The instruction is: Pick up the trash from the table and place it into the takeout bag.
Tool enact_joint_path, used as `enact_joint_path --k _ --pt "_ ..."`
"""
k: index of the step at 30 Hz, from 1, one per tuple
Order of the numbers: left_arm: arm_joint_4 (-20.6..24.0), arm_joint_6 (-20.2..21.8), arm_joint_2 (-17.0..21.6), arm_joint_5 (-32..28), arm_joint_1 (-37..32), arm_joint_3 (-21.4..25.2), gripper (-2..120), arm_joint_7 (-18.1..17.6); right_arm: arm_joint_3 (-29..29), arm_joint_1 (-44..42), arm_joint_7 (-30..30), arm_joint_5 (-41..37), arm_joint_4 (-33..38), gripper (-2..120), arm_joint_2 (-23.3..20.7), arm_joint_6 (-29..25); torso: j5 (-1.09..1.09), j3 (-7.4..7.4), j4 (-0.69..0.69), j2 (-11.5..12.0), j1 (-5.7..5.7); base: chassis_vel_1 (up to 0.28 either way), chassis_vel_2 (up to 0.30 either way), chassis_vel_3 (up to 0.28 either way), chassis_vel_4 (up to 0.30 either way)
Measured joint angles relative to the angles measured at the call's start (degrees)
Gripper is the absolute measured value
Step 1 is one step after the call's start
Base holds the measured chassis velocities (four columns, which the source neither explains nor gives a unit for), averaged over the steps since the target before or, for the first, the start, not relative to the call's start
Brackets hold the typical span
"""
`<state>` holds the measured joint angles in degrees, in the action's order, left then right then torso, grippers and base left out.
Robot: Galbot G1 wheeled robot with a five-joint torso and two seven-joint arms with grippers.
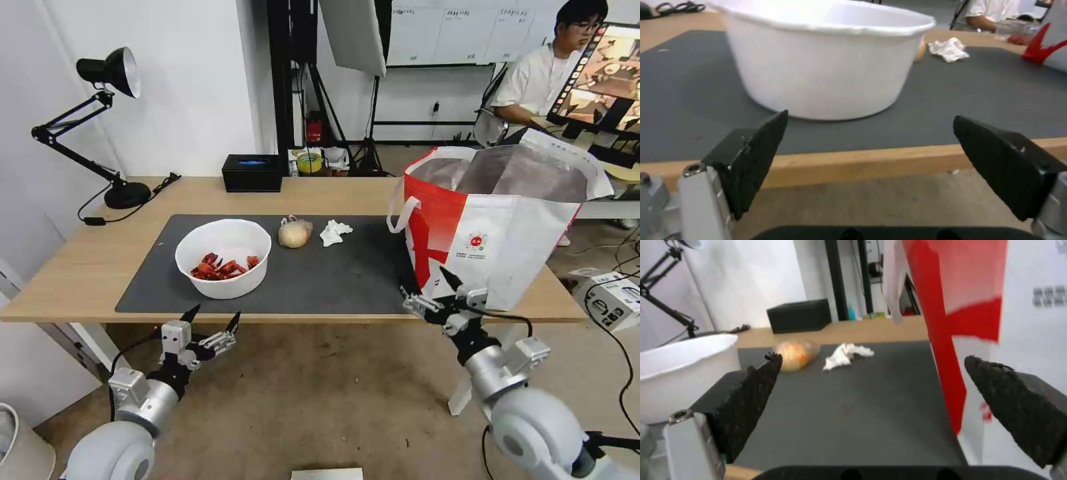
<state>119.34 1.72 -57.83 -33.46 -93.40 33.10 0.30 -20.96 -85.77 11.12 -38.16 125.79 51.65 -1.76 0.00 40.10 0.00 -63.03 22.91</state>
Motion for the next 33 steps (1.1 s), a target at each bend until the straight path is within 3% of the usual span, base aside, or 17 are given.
enact_joint_path --k 11,33 --pt "-2.2 -1.1 -0.9 0.3 -0.9 1.3 100 0.9 0.4 -5.1 -0.9 2.9 -2.4 100 3.1 -2.2 0.00 0.00 0.00 0.0 0.00 0.000 0.000 0.000 0.000" --pt "-3.1 -2.0 -1.8 1.3 -1.2 0.5 100 2.3 2.9 -3.0 -0.4 4.0 -5.8 100 4.5 -2.1 0.00 0.01 0.00 0.0 0.01 0.000 0.000 0.000 0.000"
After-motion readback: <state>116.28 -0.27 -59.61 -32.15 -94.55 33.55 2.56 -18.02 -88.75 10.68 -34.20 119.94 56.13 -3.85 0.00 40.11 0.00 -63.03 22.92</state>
